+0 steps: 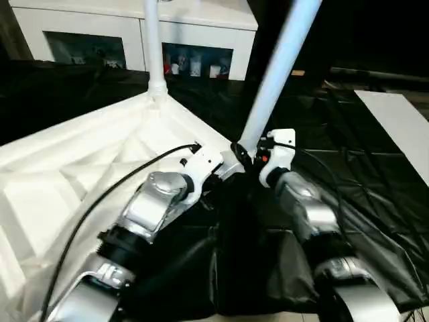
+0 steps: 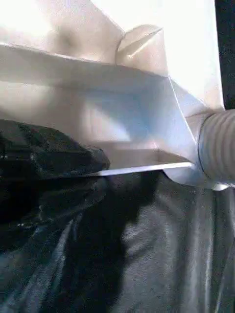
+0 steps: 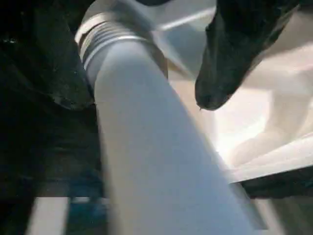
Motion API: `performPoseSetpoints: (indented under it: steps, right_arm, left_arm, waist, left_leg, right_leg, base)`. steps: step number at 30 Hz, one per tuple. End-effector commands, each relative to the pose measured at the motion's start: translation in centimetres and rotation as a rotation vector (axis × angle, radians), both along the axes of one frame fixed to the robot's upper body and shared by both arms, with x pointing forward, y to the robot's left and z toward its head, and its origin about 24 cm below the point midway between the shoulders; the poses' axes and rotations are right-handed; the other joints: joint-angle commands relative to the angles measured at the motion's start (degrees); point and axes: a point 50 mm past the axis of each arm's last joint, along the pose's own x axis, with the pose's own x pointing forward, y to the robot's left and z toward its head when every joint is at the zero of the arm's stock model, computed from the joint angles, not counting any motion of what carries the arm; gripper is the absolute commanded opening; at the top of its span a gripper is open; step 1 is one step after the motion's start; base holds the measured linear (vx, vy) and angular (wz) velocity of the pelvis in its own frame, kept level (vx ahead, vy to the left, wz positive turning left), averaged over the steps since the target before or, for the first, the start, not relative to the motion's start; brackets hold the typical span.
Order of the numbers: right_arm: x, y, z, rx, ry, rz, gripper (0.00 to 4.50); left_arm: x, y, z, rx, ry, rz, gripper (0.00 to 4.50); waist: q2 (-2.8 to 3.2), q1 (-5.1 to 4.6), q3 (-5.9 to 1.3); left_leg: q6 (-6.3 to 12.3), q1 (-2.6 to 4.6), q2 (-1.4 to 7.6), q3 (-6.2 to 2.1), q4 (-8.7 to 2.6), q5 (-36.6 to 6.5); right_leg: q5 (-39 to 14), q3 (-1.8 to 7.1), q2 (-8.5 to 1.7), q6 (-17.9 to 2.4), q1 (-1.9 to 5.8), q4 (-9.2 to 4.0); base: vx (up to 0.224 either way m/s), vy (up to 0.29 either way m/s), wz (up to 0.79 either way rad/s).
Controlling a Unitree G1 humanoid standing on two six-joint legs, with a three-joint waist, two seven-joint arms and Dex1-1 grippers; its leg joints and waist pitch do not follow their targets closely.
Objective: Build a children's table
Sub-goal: Insert table leg to table base
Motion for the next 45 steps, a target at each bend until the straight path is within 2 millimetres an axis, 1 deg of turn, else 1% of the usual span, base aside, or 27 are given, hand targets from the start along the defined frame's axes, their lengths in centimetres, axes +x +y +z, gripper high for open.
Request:
performPoseSetpoints:
  steps: [1,2,3,4,5,6,8,9,10,11,15,16,19,22,24,26,29,34,37,42,45]
  right_arm:
    - [-1.8,-0.8,0.8,0.003,-0.018,0.176,4.08]
    - [-2.1,-1.0,0.9,-0.001,-0.017,0.192,4.08]
    - [-2.5,-1.6,1.0,-0.023,-0.017,0.213,4.29]
    - [-2.8,-2.2,1.0,-0.04,-0.01,0.228,4.29]
    - [-2.8,-2.4,1.0,-0.047,-0.01,0.227,4.4]
    - [-2.9,-2.7,0.9,-0.058,-0.009,0.225,4.46]
    - [-2.8,-3.4,0.9,-0.081,-0.004,0.205,4.46]
    - [-2.7,-3.6,0.8,-0.089,0.0,0.193,4.46]
    - [-2.6,-3.8,0.7,-0.1,0.007,0.176,4.46]
    - [-2.6,-3.8,0.7,-0.1,0.007,0.176,4.46]
    - [-3.1,-3.1,0.4,-0.117,0.016,0.212,4.46]
    - [-3.5,-2.3,0.2,-0.118,0.022,0.248,4.46]
    - [-3.7,-1.9,0.2,-0.131,0.015,0.278,4.46]
    - [-3.7,-1.8,0.5,-0.14,0.001,0.304,4.46]
    - [-3.5,-1.9,0.7,-0.147,-0.002,0.304,4.46]
    - [-3.5,-2.0,0.6,-0.157,0.003,0.297,4.46]
    - [-3.4,-2.2,0.2,-0.184,0.029,0.267,4.46]
    - [-3.6,-2.1,-0.5,-0.22,0.06,0.253,4.46]
    - [-3.7,-2.0,-0.6,-0.219,0.06,0.251,4.46]
    - [-3.4,-1.7,0.3,-0.16,0.042,0.232,4.46]
    - [-3.0,-2.0,1.0,-0.127,0.03,0.202,4.46]
  left_arm:
    - [-0.6,-0.4,1.1,-0.016,-0.05,-0.161,0.0]
    - [-0.6,-0.3,1.1,-0.016,-0.044,-0.17,0.0]
    - [-0.8,0.1,1.0,-0.011,-0.034,-0.186,0.0]
    - [-1.0,0.3,1.0,-0.009,-0.03,-0.219,0.0]
    - [-1.1,0.4,1.0,-0.009,-0.025,-0.223,0.0]
    - [-1.2,0.5,1.0,-0.009,-0.017,-0.231,0.0]
    - [-1.3,0.9,1.0,-0.008,-0.006,-0.24,0.0]
    - [-1.3,1.0,1.0,-0.005,-0.005,-0.239,0.0]
    - [-1.3,1.2,1.1,-0.001,-0.007,-0.239,0.0]
    - [-1.3,1.2,1.1,-0.001,-0.007,-0.239,0.0]
    - [-1.5,1.5,0.9,0.015,-0.004,-0.257,0.0]
    - [-1.6,1.4,0.9,0.009,-0.002,-0.268,0.0]
    - [-1.7,1.3,1.1,-0.004,0.004,-0.278,0.0]
    - [-1.8,1.3,1.2,-0.011,0.012,-0.294,0.0]
    - [-1.9,1.3,1.2,-0.012,0.02,-0.293,0.0]
    - [-1.8,1.3,1.2,-0.012,0.022,-0.285,0.0]
    - [-1.6,1.4,1.2,-0.006,0.02,-0.265,0.0]
    - [-1.5,1.3,1.2,-0.003,0.016,-0.261,0.0]
    - [-1.6,1.2,1.1,-0.003,0.02,-0.262,0.0]
    - [-1.5,1.3,1.0,0.003,0.023,-0.261,0.0]
    - [-1.5,1.4,1.0,0.008,0.022,-0.26,0.0]
  waist:
    - [0.83,0.41,-3.35]
    - [0.71,0.56,-3.19]
    - [1.07,0.87,-3.3]
    - [0.86,0.9,-3.24]
    - [0.83,0.86,-3.17]
    - [1.07,0.8,-3.1]
    - [1.12,0.75,-3.01]
    - [1.44,0.79,-3.02]
    - [1.29,0.67,-3.03]
    - [1.33,0.72,-3.07]
    - [1.24,0.76,-3.25]
    - [1.13,0.86,-3.37]
    - [1.18,0.89,-3.46]
    - [1.14,1.04,-3.37]
    - [1.35,1.11,-3.31]
    - [1.32,1.24,-3.29]
    - [1.27,1.26,-3.35]
    - [1.23,1.31,-3.46]
    - [1.21,1.29,-3.49]
    - [1.2,1.3,-3.54]
    - [1.2,1.32,-3.55]
  left_leg:
    - [4.29,1.33,2.49,-0.44,-3.3,-2.4]
    - [4.53,1.35,2.45,-0.44,-3.36,-2.9]
    - [4.45,1.47,2.67,-0.49,-3.35,-3.3]
    - [4.09,1.53,2.6,-0.44,-3.4,-4.1]
    - [3.83,1.49,2.65,-0.33,-3.48,-4.8]
    - [2.8,1.51,2.68,-0.35,-3.64,-6.6]
    - [1.27,1.65,2.73,-0.29,-3.76,-8.3]
    - [0.9,1.71,2.74,-0.32,-3.76,-8.6]
    - [0.48,1.62,2.73,-0.32,-3.79,-8.9]
    - [0.29,1.61,2.72,-0.35,-3.78,-8.8]
    - [0.65,1.5,2.51,-0.35,-3.52,-6.3]
    - [1.3,1.46,2.45,-0.33,-3.32,-4.6]
    - [2.15,1.48,2.4,-0.26,-3.14,-3.9]
    - [2.27,1.51,2.49,-0.29,-3.2,-4.6]
    - [1.81,1.62,2.58,-0.3,-3.25,-5.8]
    - [0.99,1.63,2.57,-0.3,-3.3,-6.5]
    - [0.44,1.6,2.52,-0.36,-3.27,-6.5]
    - [0.77,1.53,2.41,-0.31,-3.1,-5.5]
    - [0.89,1.46,2.37,-0.33,-3.02,-5.1]
    - [1.19,1.51,2.38,-0.32,-2.94,-5.2]
    - [1.23,1.52,2.4,-0.34,-2.93,-5.3]
  right_leg:
    - [11.7,2.78,-3.65,-12.0,2.98,-2.77]
    - [11.2,2.77,-3.56,-11.7,2.98,-2.96]
    - [11.2,2.85,-3.79,-11.9,2.98,-2.74]
    - [9.9,2.75,-3.64,-12.0,2.9,-2.97]
    - [9.0,2.82,-3.73,-12.3,2.85,-3.02]
    - [6.3,2.82,-3.86,-12.6,2.72,-3.19]
    - [2.5,2.83,-3.86,-12.8,2.57,-3.38]
    - [2.0,2.85,-3.9,-12.8,2.47,-3.36]
    - [1.5,2.86,-3.93,-12.7,2.54,-3.43]
    - [1.5,2.85,-3.94,-12.6,2.55,-3.39]
    - [4.8,2.82,-3.8,-12.7,2.73,-3.01]
    - [7.4,2.8,-3.77,-12.8,2.86,-2.74]
    - [9.1,2.78,-3.79,-13.5,2.85,-2.57]
    - [7.7,2.75,-3.84,-13.4,2.83,-2.65]
    - [6.1,2.77,-3.88,-13.4,2.74,-2.75]
    - [5.0,2.78,-3.85,-13.2,2.73,-2.78]
    - [4.8,2.76,-3.85,-12.9,2.78,-2.7]
    - [6.3,2.8,-3.86,-12.9,2.87,-2.58]
    - [6.7,2.76,-3.81,-12.9,2.9,-2.49]
    - [6.8,2.78,-3.83,-13.2,2.89,-2.43]
    - [6.7,2.79,-3.82,-13.2,2.91,-2.39]
  base:
    - [0.0,0.0,0.0]
    - [0.0,0.0,0.0]
    - [0.0,0.0,0.0]
    - [0.0,0.0,0.0]
    - [0.0,0.0,0.0]
    - [0.0,0.0,0.0]
    - [0.0,0.0,0.0]
    - [0.0,0.0,0.0]
    - [0.0,0.0,0.0]
    - [0.0,0.0,0.0]
    - [0.0,0.0,0.0]
    - [0.0,0.0,0.0]
    - [0.0,0.0,0.0]
    - [0.0,0.0,0.0]
    - [0.0,0.0,0.0]
    - [0.0,0.0,0.0]
    - [0.0,0.0,0.0]
    - [0.0,0.0,0.0]
    - [0.0,0.0,0.0]
    - [0.0,0.0,0.0]
    - [0.0,0.0,0.0]
